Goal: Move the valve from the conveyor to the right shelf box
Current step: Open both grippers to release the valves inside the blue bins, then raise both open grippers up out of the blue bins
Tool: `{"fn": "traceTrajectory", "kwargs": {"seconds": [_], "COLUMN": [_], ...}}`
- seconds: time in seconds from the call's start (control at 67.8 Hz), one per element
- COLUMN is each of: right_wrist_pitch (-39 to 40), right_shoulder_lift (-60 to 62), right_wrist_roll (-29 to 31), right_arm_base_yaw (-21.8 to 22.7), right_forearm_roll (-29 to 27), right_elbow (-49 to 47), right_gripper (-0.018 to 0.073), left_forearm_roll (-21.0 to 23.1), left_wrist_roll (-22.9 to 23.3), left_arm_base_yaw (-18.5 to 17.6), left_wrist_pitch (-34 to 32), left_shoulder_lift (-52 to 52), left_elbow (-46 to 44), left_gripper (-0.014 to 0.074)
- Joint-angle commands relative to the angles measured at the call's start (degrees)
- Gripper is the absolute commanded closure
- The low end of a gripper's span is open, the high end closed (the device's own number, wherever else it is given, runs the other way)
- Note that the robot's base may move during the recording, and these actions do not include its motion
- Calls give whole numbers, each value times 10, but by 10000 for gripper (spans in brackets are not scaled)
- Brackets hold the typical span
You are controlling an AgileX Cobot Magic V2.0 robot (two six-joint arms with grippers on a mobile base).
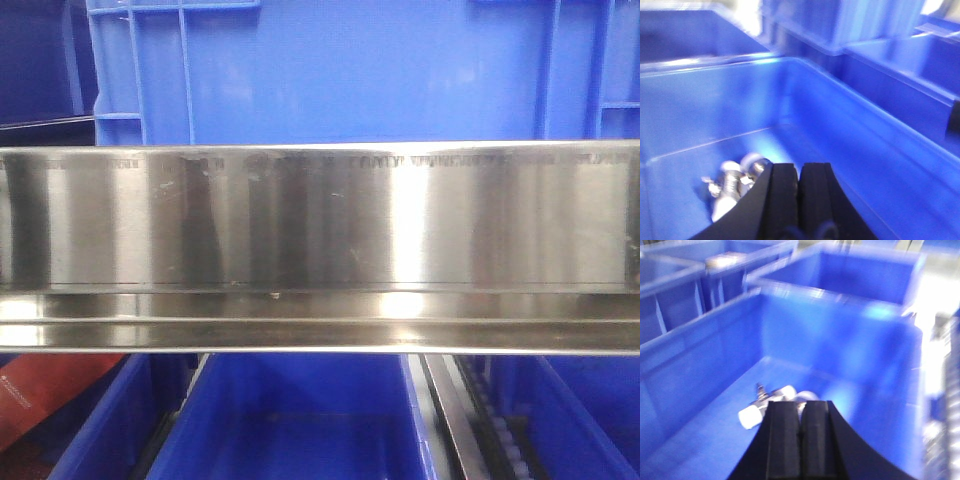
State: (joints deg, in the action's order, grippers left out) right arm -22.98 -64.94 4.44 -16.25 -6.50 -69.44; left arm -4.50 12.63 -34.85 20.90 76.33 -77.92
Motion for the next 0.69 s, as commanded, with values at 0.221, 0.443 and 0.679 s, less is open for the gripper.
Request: {"fn": "traceTrajectory", "kwargs": {"seconds": [0.221,0.443,0.679], "right_wrist_pitch": [67,68,33], "right_shoulder_lift": [181,339,466], "right_wrist_roll": [2,2,2], "right_arm_base_yaw": [2,2,2], "right_forearm_roll": [10,10,10], "right_elbow": [186,312,366], "right_gripper": [727,727,727], "left_forearm_roll": [2,2,2], "left_wrist_roll": [4,4,4], "left_arm_base_yaw": [-3,28,49], "left_wrist_pitch": [-102,-94,-94], "left_shoulder_lift": [-211,-380,-540], "left_elbow": [242,405,520], "left_gripper": [707,707,707]}}
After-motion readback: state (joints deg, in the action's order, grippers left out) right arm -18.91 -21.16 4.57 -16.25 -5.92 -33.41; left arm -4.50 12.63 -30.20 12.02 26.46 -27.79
